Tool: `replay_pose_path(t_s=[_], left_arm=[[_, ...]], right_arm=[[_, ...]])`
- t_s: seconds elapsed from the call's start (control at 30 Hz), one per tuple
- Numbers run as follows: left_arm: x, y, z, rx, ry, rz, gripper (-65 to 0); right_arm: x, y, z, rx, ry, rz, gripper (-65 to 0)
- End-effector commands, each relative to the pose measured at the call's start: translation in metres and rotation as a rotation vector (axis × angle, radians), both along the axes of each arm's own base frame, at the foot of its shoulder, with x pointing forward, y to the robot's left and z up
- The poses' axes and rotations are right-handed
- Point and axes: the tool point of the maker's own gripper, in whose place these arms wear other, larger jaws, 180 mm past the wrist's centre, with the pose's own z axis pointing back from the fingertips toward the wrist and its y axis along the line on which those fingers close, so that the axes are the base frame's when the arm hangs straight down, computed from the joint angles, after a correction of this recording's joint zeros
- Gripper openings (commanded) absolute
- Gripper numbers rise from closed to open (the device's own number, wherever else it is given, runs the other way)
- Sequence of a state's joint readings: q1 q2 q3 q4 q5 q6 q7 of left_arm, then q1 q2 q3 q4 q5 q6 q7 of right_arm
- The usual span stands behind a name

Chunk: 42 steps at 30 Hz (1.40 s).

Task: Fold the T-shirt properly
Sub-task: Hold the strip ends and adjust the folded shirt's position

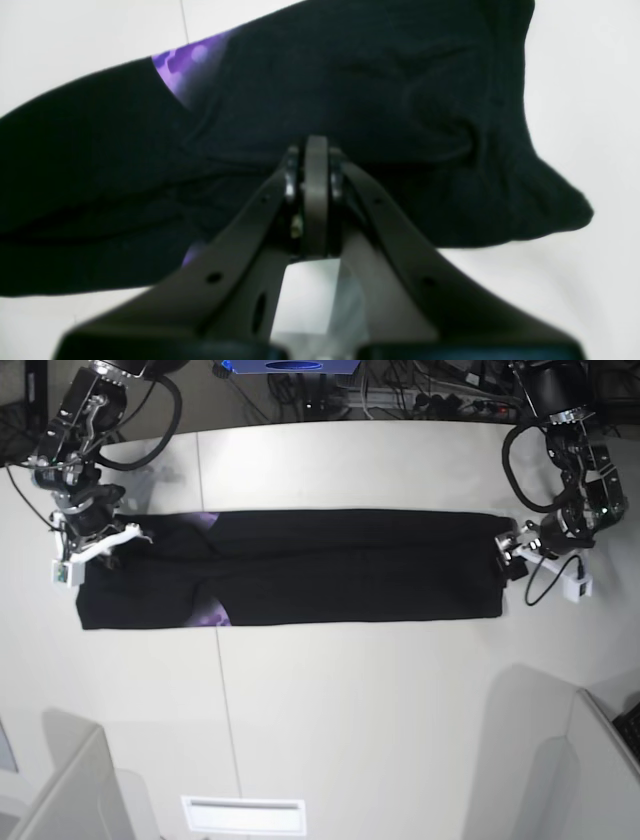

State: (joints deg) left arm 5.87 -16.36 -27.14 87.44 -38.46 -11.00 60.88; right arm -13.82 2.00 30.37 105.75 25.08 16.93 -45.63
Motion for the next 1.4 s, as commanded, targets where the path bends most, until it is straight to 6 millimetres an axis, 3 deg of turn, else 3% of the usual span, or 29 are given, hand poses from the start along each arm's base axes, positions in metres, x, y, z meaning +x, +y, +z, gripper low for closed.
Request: replay_pose_path(t_s=[0.0,0.37,0.57,0.73,0.97,1.07,1.37], left_arm=[[0.008,-0.005,0.006,0.01,-0.03,-0.028,0.0],[-0.006,-0.005,-0.029,-0.015,0.081,-0.014,-1.2],[-0.009,-0.004,-0.044,-0.046,0.123,0.008,-41.1],[-0.012,-0.004,-0.049,-0.055,0.139,0.016,-63.7],[-0.008,0.002,-0.042,-0.036,0.118,0.009,-65.0],[0.006,0.003,-0.021,0.015,0.018,-0.04,-65.0],[0.015,0.015,0.021,0.108,-0.093,-0.066,-65.0]], right_arm=[[0.008,-0.003,0.014,-0.014,-0.055,0.0,-65.0],[0.004,-0.004,0.014,-0.02,-0.049,0.001,-65.0],[0.005,-0.004,0.016,-0.022,-0.053,0.002,-65.0],[0.004,-0.005,0.015,-0.023,-0.052,-0.001,-65.0],[0.001,-0.006,0.014,-0.023,-0.047,-0.005,-65.0],[-0.001,-0.006,0.012,-0.023,-0.041,-0.005,-65.0],[-0.002,-0.007,0.012,-0.023,-0.038,-0.007,-65.0]])
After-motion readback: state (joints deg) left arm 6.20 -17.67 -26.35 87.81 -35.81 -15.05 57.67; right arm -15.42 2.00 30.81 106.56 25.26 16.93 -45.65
